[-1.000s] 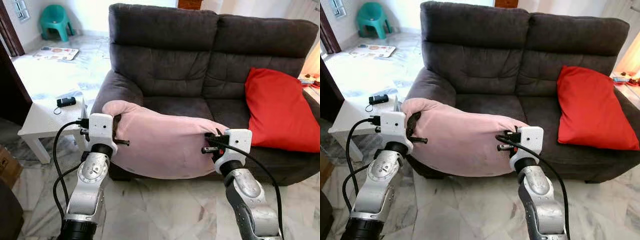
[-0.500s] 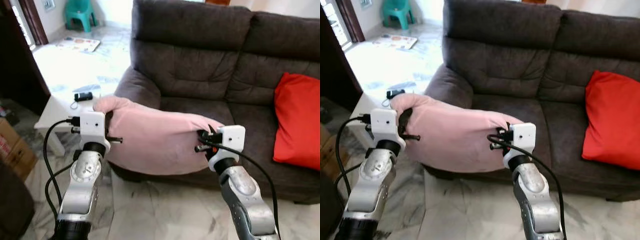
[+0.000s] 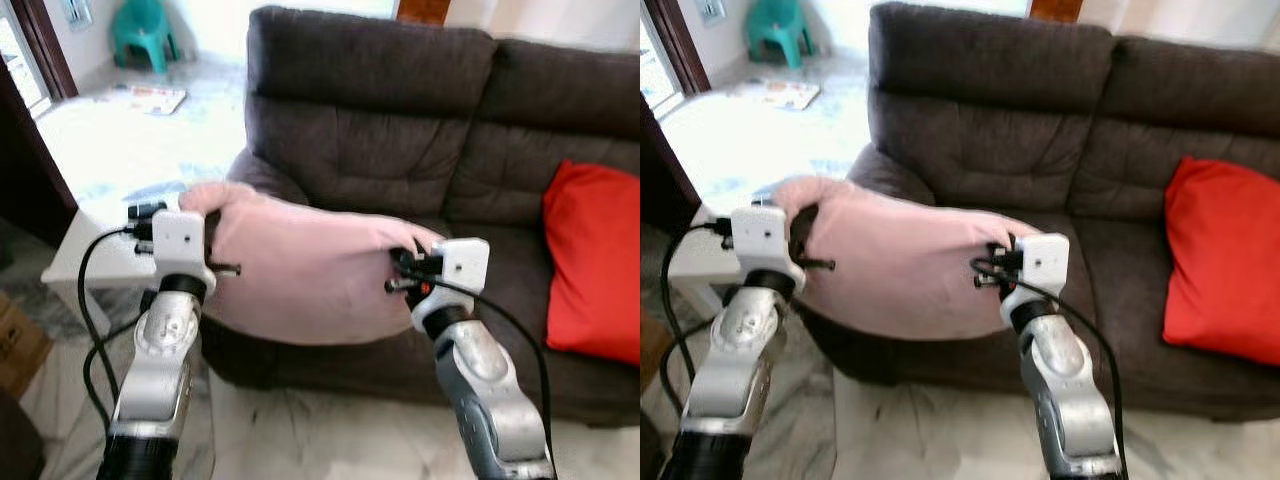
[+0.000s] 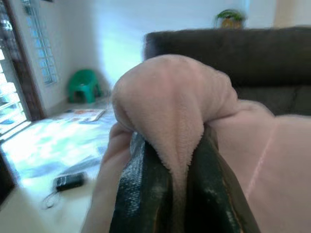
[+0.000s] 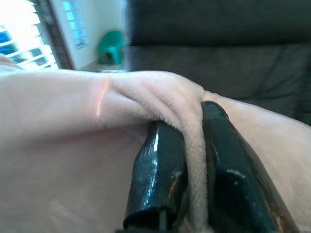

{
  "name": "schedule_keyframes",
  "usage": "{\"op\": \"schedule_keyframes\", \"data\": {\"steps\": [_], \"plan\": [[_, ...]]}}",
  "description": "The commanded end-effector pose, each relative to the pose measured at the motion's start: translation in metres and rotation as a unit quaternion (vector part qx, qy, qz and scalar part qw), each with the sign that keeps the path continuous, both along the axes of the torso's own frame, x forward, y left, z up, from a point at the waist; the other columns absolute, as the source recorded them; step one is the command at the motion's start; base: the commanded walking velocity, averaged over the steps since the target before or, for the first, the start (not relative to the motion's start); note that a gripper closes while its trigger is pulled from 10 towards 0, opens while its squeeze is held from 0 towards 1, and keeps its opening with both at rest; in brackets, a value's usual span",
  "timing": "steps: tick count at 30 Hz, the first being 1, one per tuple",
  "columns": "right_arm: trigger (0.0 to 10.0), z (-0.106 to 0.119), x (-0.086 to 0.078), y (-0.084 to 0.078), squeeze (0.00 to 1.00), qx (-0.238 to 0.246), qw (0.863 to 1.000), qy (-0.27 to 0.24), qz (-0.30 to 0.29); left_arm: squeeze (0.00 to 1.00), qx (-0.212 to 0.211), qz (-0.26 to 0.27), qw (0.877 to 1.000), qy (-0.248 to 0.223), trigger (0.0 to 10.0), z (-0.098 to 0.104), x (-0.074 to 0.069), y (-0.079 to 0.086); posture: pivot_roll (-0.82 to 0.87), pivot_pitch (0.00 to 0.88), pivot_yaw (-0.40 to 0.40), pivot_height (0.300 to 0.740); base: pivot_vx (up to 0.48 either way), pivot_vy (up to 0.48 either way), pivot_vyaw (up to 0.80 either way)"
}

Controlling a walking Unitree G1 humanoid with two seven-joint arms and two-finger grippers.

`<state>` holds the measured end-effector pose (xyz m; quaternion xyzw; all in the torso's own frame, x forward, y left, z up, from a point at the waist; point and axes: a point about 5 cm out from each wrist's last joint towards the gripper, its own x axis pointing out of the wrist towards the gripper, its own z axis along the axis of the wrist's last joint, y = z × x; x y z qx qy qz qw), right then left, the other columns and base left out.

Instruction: Move the pillow to the sofa from floor

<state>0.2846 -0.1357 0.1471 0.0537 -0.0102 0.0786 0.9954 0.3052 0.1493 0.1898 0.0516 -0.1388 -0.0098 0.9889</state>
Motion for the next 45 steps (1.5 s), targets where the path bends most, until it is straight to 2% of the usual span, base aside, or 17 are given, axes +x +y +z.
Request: {"op": "schedule_keyframes", "data": {"steps": [1, 14, 45], "plan": [[10.0, 0.041, 0.001, -0.007, 0.00, 0.018, 0.994, -0.103, -0.022, 0.00, 0.009, -0.012, 0.999, -0.030, 10.0, 0.016, 0.000, -0.004, 0.04, 0.000, -0.080, 0.740, 0.330, 0.000, 0.00], [10.0, 0.039, 0.001, -0.002, 0.00, 0.003, 0.995, -0.101, -0.013, 0.00, 0.010, -0.016, 1.000, -0.021, 10.0, 0.014, 0.001, -0.003, 0.04, 0.000, -0.079, 0.740, 0.324, 0.000, 0.00], [10.0, 0.032, 0.003, -0.003, 0.00, -0.002, 0.996, -0.087, -0.019, 0.00, 0.011, -0.028, 1.000, -0.008, 10.0, 0.009, 0.000, -0.007, 0.05, 0.000, -0.082, 0.740, 0.307, 0.000, 0.00]]}}
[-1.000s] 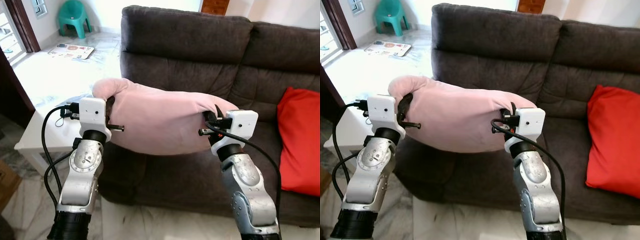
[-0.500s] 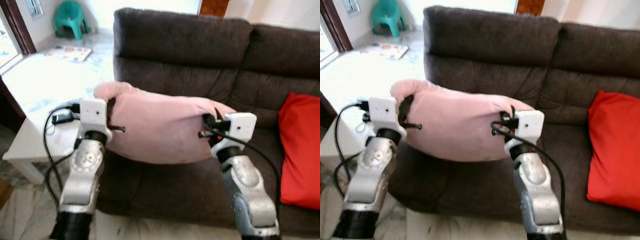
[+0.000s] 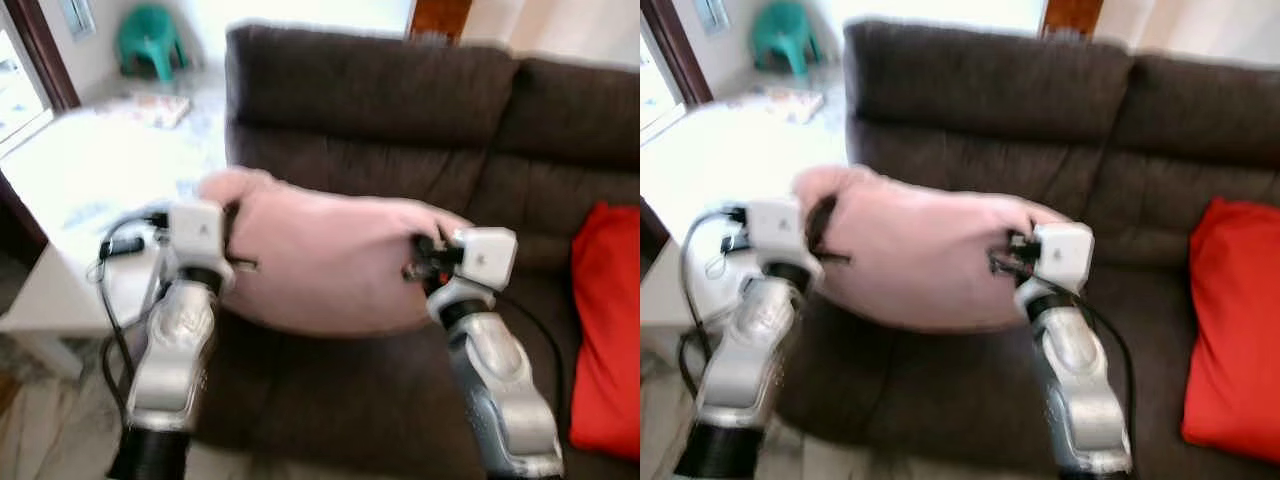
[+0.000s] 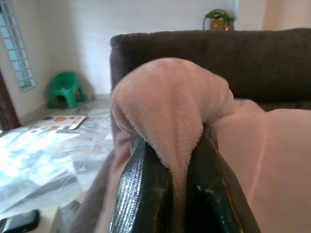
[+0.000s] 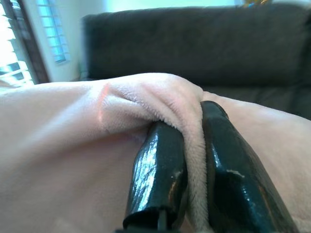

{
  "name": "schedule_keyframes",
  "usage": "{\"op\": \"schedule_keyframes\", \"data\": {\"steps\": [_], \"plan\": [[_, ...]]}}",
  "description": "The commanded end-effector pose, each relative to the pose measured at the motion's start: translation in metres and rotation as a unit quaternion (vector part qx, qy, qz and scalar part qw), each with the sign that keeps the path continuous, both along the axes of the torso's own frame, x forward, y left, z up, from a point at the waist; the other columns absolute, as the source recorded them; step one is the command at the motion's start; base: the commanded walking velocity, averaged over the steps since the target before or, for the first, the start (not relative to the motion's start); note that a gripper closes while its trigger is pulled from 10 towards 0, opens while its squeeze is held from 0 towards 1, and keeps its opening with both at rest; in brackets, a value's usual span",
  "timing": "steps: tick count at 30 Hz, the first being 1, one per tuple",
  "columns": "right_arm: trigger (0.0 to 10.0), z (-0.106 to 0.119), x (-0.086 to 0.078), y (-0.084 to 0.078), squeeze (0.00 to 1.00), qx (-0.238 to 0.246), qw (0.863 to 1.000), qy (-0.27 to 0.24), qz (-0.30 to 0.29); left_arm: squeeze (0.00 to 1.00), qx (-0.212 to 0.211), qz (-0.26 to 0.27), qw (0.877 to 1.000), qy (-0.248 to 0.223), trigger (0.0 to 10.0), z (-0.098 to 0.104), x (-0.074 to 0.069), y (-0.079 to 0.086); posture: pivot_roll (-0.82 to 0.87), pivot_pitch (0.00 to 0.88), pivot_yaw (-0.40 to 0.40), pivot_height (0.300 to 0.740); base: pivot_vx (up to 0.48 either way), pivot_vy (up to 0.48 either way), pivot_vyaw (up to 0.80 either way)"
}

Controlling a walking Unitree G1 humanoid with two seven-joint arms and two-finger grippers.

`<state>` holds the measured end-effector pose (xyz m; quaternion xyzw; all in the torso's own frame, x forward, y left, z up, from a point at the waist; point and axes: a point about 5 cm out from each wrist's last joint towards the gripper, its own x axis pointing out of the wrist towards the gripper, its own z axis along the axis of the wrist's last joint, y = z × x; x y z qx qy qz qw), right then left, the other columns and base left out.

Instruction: Move the pillow to the sofa from floor

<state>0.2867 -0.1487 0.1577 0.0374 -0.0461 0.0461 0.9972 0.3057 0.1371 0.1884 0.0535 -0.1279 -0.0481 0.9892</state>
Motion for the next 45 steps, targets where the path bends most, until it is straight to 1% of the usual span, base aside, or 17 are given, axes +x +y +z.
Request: {"op": "schedule_keyframes", "data": {"steps": [1, 8, 11, 14, 17, 19, 20, 21, 27, 29, 35, 38, 39, 40, 43, 44, 45], "plan": [[10.0, 0.022, 0.001, 0.010, 0.00, 0.009, 0.998, -0.052, 0.017, 0.00, 0.003, 0.009, 1.000, -0.021, 10.0, 0.010, -0.001, 0.006, 0.05, 0.000, -0.084, 0.740, 0.304, 0.000, 0.00], [10.0, 0.021, 0.002, 0.010, 0.00, 0.003, 0.999, -0.047, 0.018, 0.00, 0.003, 0.009, 1.000, -0.013, 10.0, 0.004, -0.001, 0.006, 0.05, 0.000, -0.088, 0.740, 0.305, 0.000, 0.00], [10.0, 0.019, 0.004, 0.008, 0.00, -0.006, 0.999, -0.037, 0.015, 0.00, 0.004, -0.008, 1.000, 0.015, 10.0, -0.006, 0.001, 0.002, 0.05, 0.000, -0.090, 0.740, 0.200, 0.000, 0.00], [10.0, 0.017, 0.007, 0.009, 0.00, -0.019, 0.999, -0.031, 0.017, 0.00, -0.041, -0.013, 0.998, 0.051, 10.0, -0.017, 0.001, 0.002, 0.04, 0.000, -0.092, 0.740, 0.000, 0.000, 0.00], [10.0, 0.017, 0.010, 0.009, 0.00, -0.023, 0.999, -0.026, 0.015, 0.00, -0.053, -0.015, 0.996, 0.070, 10.0, -0.021, 0.001, 0.004, 0.05, 0.000, -0.096, 0.740, 0.000, 0.000, 0.00], [10.0, 0.013, 0.017, 0.010, 0.00, -0.054, 0.998, -0.004, 0.011, 0.00, -0.056, -0.018, 0.994, 0.088, 10.0, -0.026, 0.002, 0.004, 0.05, 0.000, -0.099, 0.740, 0.000, 0.000, 0.00], [10.0, 0.013, 0.017, 0.010, 0.00, -0.054, 0.998, -0.004, 0.011, 0.00, -0.056, -0.018, 0.994, 0.088, 10.0, -0.026, 0.002, 0.004, 0.05, 0.000, -0.099, 0.740, 0.000, 0.000, 0.00], [10.0, 0.008, 0.023, 0.010, 0.00, -0.079, 0.997, 0.019, 0.008, 0.00, -0.057, -0.019, 0.992, 0.114, 10.0, -0.032, 0.003, 0.004, 0.05, 0.000, -0.100, 0.740, 0.000, 0.000, 0.00], [10.0, 0.002, 0.039, 0.015, 0.00, -0.100, 0.994, 0.047, 0.006, 0.00, -0.066, -0.059, 0.984, 0.154, 10.0, -0.043, 0.001, -0.007, 0.06, 0.000, -0.105, 0.740, 0.000, 0.000, 0.00], [10.0, -0.004, 0.048, 0.016, 0.00, -0.104, 0.992, 0.076, -0.004, 0.00, -0.069, -0.086, 0.979, 0.170, 10.0, -0.046, -0.001, -0.013, 0.06, 0.000, -0.107, 0.740, 0.000, 0.000, 0.00], [10.0, -0.009, 0.064, 0.031, 0.00, -0.119, 0.988, 0.092, 0.019, 0.00, -0.093, -0.123, 0.971, 0.185, 10.0, -0.045, -0.004, -0.023, 0.07, 0.000, -0.107, 0.740, 0.000, 0.000, 0.00], [10.0, -0.004, 0.077, 0.050, 0.00, -0.117, 0.988, 0.085, 0.047, 0.00, -0.110, -0.155, 0.964, 0.183, 10.0, -0.040, -0.006, -0.029, 0.07, 0.000, -0.109, 0.740, 0.000, 0.000, 0.00], [10.0, -0.004, 0.077, 0.050, 0.00, -0.117, 0.988, 0.085, 0.047, 0.00, -0.110, -0.155, 0.964, 0.183, 10.0, -0.040, -0.006, -0.029, 0.07, 0.000, -0.109, 0.740, 0.000, 0.000, 0.00], [10.0, -0.003, 0.080, 0.059, 0.00, -0.113, 0.988, 0.083, 0.060, 0.00, -0.113, -0.168, 0.962, 0.183, 10.0, -0.039, -0.007, -0.031, 0.08, 0.000, -0.110, 0.740, 0.000, 0.000, 0.00], [10.0, -0.001, 0.083, 0.070, 0.00, -0.106, 0.988, 0.081, 0.072, 0.00, -0.115, -0.179, 0.960, 0.182, 10.0, -0.038, -0.009, -0.034, 0.08, 0.000, -0.111, 0.740, 0.000, 0.000, 0.00], [10.0, 0.000, 0.084, 0.077, 0.00, -0.102, 0.988, 0.081, 0.077, 0.00, -0.119, -0.184, 0.958, 0.183, 10.0, -0.037, -0.010, -0.036, 0.09, 0.000, -0.113, 0.740, 0.000, 0.000, 0.00], [10.0, 0.000, 0.084, 0.077, 0.00, -0.102, 0.988, 0.081, 0.077, 0.00, -0.119, -0.184, 0.958, 0.183, 10.0, -0.037, -0.010, -0.036, 0.09, 0.000, -0.113, 0.740, 0.000, 0.000, 0.00]]}}
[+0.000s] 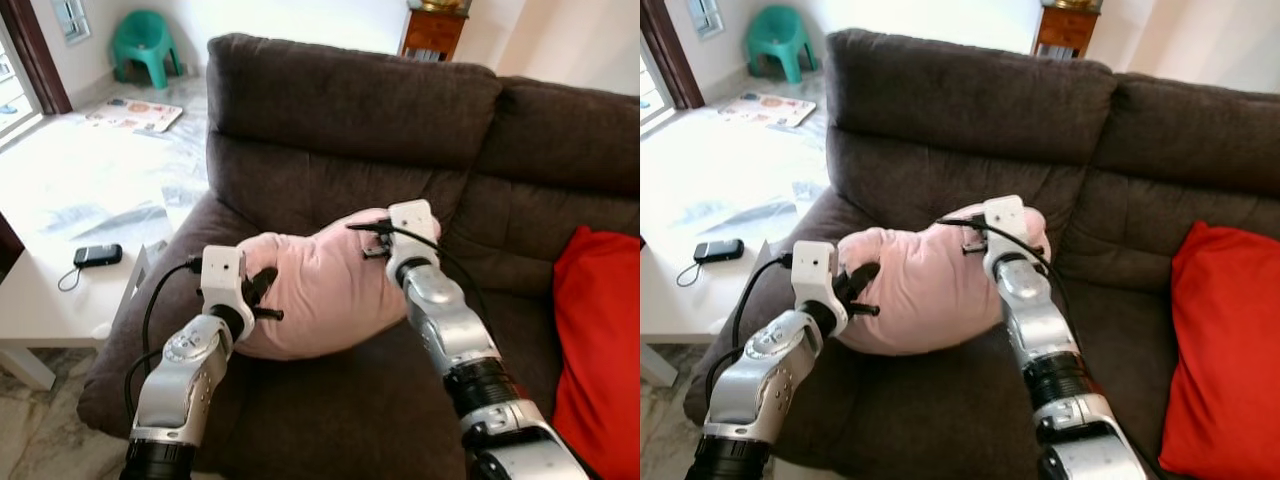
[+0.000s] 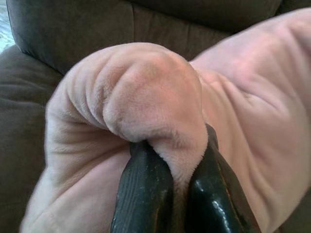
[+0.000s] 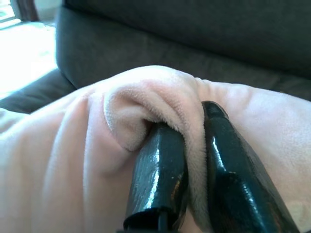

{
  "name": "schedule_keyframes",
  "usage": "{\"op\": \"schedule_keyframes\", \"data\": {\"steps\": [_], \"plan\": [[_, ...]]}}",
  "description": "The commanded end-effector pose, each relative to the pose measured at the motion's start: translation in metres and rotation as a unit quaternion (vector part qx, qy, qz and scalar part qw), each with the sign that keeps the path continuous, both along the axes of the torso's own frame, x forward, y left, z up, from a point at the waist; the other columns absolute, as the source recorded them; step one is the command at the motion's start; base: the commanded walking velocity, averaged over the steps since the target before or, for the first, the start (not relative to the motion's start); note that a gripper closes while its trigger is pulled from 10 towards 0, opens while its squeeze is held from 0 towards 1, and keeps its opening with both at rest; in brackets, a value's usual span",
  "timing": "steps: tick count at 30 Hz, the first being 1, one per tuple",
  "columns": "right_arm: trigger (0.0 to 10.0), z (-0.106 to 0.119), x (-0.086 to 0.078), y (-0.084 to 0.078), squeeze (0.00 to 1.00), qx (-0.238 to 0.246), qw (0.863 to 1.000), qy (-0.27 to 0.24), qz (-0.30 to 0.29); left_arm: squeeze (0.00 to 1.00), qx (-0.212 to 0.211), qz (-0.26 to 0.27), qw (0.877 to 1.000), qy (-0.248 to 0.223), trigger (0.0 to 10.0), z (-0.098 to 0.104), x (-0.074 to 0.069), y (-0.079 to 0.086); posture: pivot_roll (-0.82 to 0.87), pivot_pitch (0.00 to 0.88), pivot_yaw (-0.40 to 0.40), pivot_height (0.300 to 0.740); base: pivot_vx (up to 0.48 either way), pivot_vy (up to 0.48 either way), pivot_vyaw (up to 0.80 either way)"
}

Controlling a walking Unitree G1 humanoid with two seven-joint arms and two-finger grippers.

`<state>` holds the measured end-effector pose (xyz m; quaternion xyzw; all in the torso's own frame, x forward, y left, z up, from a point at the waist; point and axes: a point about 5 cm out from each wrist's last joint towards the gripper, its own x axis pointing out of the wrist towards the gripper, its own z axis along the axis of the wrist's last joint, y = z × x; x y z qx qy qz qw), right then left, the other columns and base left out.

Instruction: Move the pillow to the sofa from floor

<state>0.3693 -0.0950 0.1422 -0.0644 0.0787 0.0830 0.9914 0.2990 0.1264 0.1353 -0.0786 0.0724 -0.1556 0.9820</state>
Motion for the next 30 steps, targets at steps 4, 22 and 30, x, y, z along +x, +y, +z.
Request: {"op": "schedule_keyframes", "data": {"steps": [4, 22, 30], "plan": [[10.0, 0.018, 0.004, 0.035, 0.00, 0.020, 0.998, -0.032, 0.048, 0.00, -0.045, -0.076, 0.996, -0.026, 10.0, 0.017, -0.005, -0.030, 0.09, 0.000, -0.115, 0.740, 0.000, 0.000, 0.00], [10.0, 0.031, 0.025, 0.006, 0.00, 0.040, 0.996, -0.058, -0.051, 0.00, -0.152, -0.082, 0.985, -0.028, 10.0, 0.035, 0.000, -0.047, 0.08, 0.000, -0.111, 0.740, 0.000, 0.000, 0.00], [10.0, 0.006, 0.014, 0.035, 0.86, 0.007, 0.999, -0.004, 0.040, 0.00, -0.131, -0.097, 0.987, 0.004, 10.0, 0.025, -0.009, -0.047, 0.10, 0.000, -0.118, 0.740, 0.000, 0.000, 0.00]]}}
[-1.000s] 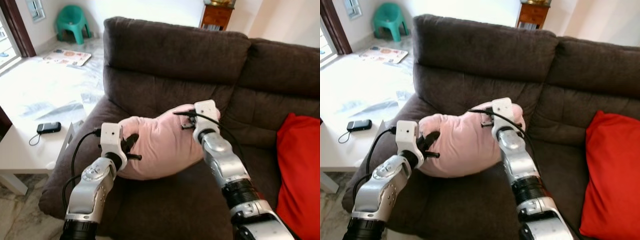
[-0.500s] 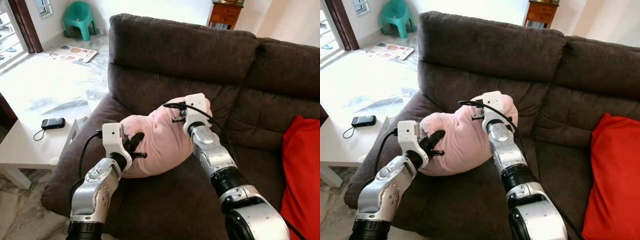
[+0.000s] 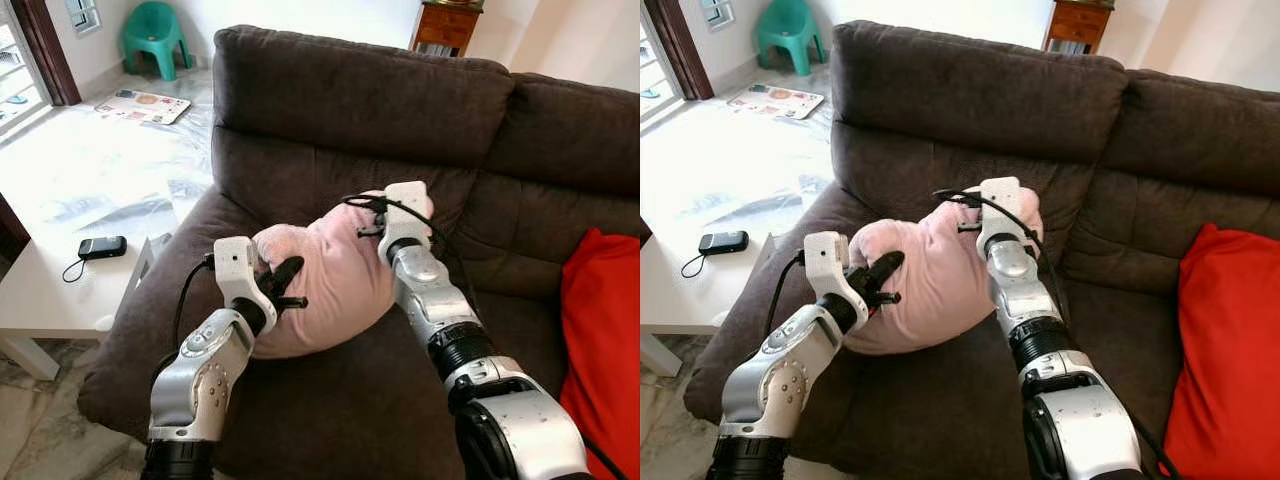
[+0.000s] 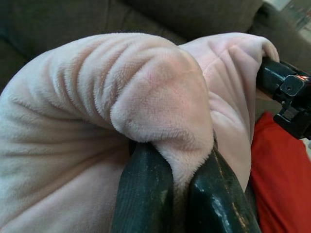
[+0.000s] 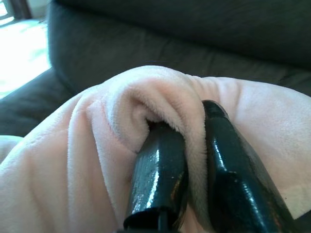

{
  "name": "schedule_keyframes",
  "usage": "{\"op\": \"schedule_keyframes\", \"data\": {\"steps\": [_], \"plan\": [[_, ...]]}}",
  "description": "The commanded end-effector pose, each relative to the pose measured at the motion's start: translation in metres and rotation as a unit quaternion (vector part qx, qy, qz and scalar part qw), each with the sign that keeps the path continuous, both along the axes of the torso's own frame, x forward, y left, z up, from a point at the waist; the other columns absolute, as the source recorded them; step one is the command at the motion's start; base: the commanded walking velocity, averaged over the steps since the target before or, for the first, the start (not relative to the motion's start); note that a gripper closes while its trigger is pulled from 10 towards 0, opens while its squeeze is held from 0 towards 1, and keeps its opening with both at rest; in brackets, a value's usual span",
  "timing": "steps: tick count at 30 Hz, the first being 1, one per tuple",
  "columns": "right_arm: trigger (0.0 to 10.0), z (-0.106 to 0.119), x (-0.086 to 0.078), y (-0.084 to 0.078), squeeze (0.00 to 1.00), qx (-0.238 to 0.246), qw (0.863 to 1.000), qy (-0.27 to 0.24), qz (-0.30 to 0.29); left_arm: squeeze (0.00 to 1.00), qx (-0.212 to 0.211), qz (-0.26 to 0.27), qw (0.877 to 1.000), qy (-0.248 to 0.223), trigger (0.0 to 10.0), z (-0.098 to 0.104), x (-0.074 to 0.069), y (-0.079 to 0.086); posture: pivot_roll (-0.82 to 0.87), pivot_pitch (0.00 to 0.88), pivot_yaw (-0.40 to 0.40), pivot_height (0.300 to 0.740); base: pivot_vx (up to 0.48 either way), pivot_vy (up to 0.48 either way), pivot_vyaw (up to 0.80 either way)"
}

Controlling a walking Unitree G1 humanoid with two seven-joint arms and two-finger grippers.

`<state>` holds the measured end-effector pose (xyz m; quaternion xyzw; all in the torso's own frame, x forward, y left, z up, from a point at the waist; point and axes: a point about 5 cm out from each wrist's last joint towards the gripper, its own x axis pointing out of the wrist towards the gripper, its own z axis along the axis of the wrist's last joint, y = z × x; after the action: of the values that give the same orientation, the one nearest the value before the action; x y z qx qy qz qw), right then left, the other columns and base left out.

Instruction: Move the pillow to the sofa from floor

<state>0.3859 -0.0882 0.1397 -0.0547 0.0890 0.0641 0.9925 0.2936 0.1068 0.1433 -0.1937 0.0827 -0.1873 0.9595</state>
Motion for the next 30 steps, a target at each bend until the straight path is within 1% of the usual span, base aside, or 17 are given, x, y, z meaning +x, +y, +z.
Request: {"op": "schedule_keyframes", "data": {"steps": [1, 2, 11, 14, 18, 20, 21, 22, 23, 28, 30], "plan": [[10.0, 0.006, -0.003, 0.029, 0.89, -0.004, 0.998, -0.009, 0.062, 0.00, -0.016, -0.066, 0.997, -0.028, 10.0, 0.015, -0.003, -0.028, 0.10, 0.000, -0.118, 0.740, 0.000, 0.000, 0.00], [10.0, 0.003, -0.004, 0.031, 1.00, -0.010, 0.997, -0.005, 0.072, 0.00, -0.014, -0.067, 0.997, -0.026, 10.0, 0.014, -0.003, -0.028, 0.10, 0.000, -0.119, 0.740, 0.000, 0.000, 0.00], [10.0, 0.002, -0.004, 0.028, 1.00, -0.020, 0.997, -0.011, 0.074, 0.00, -0.007, -0.069, 0.998, -0.012, 10.0, 0.009, -0.004, -0.029, 0.09, 0.000, -0.118, 0.740, 0.000, 0.000, 0.00], [10.0, 0.001, -0.005, 0.028, 1.00, -0.033, 0.996, -0.012, 0.078, 0.00, -0.007, -0.067, 0.998, -0.008, 10.0, 0.007, -0.005, -0.029, 0.09, 0.000, -0.118, 0.740, 0.000, 0.000, 0.00], [10.0, -0.001, -0.006, 0.030, 1.00, -0.031, 0.996, -0.013, 0.081, 0.00, -0.004, -0.064, 0.998, -0.004, 10.0, 0.006, -0.004, -0.028, 0.09, 0.000, -0.118, 0.740, 0.000, 0.000, 0.00], [10.0, 0.000, -0.006, 0.031, 1.00, -0.039, 0.996, -0.017, 0.079, 0.00, -0.004, -0.057, 0.998, -0.002, 10.0, 0.005, -0.003, -0.026, 0.09, 0.000, -0.118, 0.740, 0.000, 0.000, 0.00], [10.0, 0.000, -0.006, 0.031, 0.67, -0.040, 0.996, -0.017, 0.079, 0.00, -0.003, -0.056, 0.998, -0.002, 10.0, 0.005, -0.003, -0.026, 0.09, 0.000, -0.118, 0.740, 0.000, 0.000, 0.00], [10.0, 0.000, -0.006, 0.031, 0.67, -0.040, 0.996, -0.017, 0.079, 0.00, -0.003, -0.056, 0.998, -0.002, 10.0, 0.005, -0.003, -0.026, 0.09, 0.000, -0.118, 0.740, 0.000, 0.000, 0.00], [10.0, 0.000, -0.006, 0.031, 0.00, -0.043, 0.996, -0.018, 0.080, 0.00, 0.004, -0.042, 0.999, 0.001, 10.0, 0.003, -0.001, -0.024, 0.09, 0.000, -0.120, 0.740, 0.000, 0.000, 0.00], [10.0, 0.000, -0.006, 0.031, 0.00, -0.049, 0.995, -0.021, 0.080, 0.00, 0.011, -0.026, 1.000, 0.005, 10.0, 0.000, 0.001, -0.020, 0.09, 0.000, -0.121, 0.740, 0.000, 0.000, 0.00], [10.0, 0.000, -0.006, 0.028, 0.00, -0.037, 0.996, -0.022, 0.076, 0.00, 0.008, -0.022, 1.000, 0.006, 10.0, 0.000, 0.001, -0.020, 0.09, 0.000, -0.122, 0.740, 0.000, 0.000, 0.00]]}}
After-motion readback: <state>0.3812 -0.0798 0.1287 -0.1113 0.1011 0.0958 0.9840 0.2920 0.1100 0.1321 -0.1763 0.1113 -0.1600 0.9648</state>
